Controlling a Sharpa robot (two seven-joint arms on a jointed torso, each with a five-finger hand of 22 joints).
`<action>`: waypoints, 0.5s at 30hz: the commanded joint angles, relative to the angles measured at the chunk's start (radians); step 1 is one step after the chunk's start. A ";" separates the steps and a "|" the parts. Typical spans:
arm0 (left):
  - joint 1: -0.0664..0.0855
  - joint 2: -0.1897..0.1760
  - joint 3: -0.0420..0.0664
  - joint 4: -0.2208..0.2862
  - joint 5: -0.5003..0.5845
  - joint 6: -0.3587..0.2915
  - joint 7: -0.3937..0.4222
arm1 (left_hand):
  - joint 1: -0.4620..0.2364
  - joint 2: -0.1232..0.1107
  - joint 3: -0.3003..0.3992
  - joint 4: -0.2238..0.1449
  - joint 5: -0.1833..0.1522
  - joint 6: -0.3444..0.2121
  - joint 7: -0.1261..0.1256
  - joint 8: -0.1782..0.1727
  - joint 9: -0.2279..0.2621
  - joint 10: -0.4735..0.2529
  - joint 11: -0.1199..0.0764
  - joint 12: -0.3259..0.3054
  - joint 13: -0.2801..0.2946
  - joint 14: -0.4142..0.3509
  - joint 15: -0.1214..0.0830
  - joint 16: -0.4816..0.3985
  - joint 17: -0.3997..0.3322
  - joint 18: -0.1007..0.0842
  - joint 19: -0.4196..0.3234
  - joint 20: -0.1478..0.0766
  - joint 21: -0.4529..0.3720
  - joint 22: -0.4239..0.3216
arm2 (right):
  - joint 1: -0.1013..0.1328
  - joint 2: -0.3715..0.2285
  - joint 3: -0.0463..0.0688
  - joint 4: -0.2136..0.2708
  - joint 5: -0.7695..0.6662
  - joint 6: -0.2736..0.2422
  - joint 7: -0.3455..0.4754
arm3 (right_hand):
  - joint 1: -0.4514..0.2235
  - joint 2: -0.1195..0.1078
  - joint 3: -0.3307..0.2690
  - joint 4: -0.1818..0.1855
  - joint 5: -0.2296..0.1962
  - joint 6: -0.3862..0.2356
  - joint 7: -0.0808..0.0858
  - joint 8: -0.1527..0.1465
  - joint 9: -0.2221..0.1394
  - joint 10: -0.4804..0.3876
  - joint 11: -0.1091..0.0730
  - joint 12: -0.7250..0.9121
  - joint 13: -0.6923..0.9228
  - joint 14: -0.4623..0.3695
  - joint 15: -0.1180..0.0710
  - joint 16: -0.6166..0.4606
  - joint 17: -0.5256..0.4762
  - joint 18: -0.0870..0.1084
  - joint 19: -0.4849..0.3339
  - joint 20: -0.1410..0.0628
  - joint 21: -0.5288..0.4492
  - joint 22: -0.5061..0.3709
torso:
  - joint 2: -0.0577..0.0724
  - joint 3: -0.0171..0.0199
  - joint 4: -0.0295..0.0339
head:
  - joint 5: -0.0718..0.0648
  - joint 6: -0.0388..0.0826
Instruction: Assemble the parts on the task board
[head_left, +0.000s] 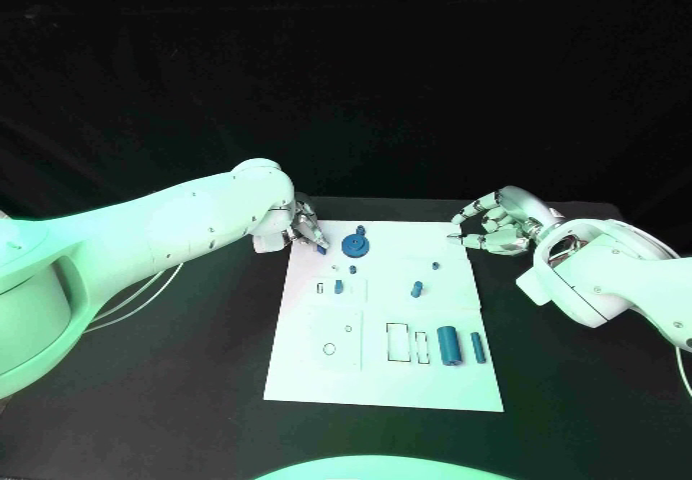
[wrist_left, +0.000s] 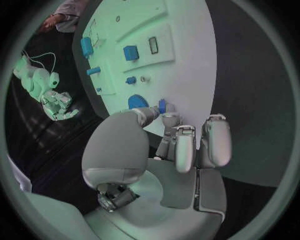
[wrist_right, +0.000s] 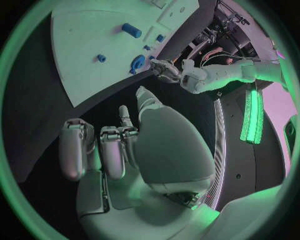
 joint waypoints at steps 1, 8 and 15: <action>0.000 -0.015 0.002 0.024 0.039 -0.017 0.013 | 0.010 0.004 0.108 -0.091 0.003 -0.006 -0.004 0.013 0.039 0.007 0.001 0.006 0.003 0.100 -0.005 0.007 0.254 0.009 0.008 0.001 0.005 0.004 | 0.000 0.000 0.000 0.000 -0.010 0.008 0.008 | -0.008 0.000 0.006 -0.002 0.006 -0.004 -0.002 0.007 -0.001 0.065 -0.006 -0.001 0.222 0.092 -0.005 -0.007 0.217 0.010 0.015 -0.008 -0.002 0.123 | -0.001 0.0009 0.0005 | 0.002 0.000; 0.000 -0.084 0.006 0.121 0.080 -0.060 0.011 | -0.010 -0.007 0.153 -0.117 0.004 -0.004 -0.005 0.027 0.050 0.022 -0.001 0.014 0.013 0.104 -0.007 0.012 0.263 0.006 0.019 0.000 0.012 0.019 | 0.000 -0.004 0.000 0.001 -0.010 0.008 0.008 | -0.008 0.001 0.007 -0.002 0.007 -0.004 -0.002 0.007 -0.001 0.065 -0.006 -0.001 0.223 0.092 -0.005 -0.007 0.216 0.011 0.015 -0.008 -0.003 0.122 | -0.002 0.0012 0.0037 | 0.003 -0.003; 0.001 -0.181 0.009 0.258 0.101 -0.107 0.014 | -0.026 -0.018 0.185 -0.135 0.004 0.001 -0.008 0.035 0.056 0.035 -0.004 0.018 0.018 0.104 -0.010 0.012 0.263 0.002 0.032 -0.002 0.021 0.037 | 0.000 -0.008 0.000 0.002 -0.010 0.007 0.008 | -0.008 0.001 0.007 -0.002 0.007 -0.004 -0.002 0.008 -0.001 0.065 -0.006 -0.002 0.222 0.092 -0.005 -0.007 0.215 0.011 0.015 -0.008 -0.003 0.123 | -0.004 0.0013 0.0047 | 0.006 -0.003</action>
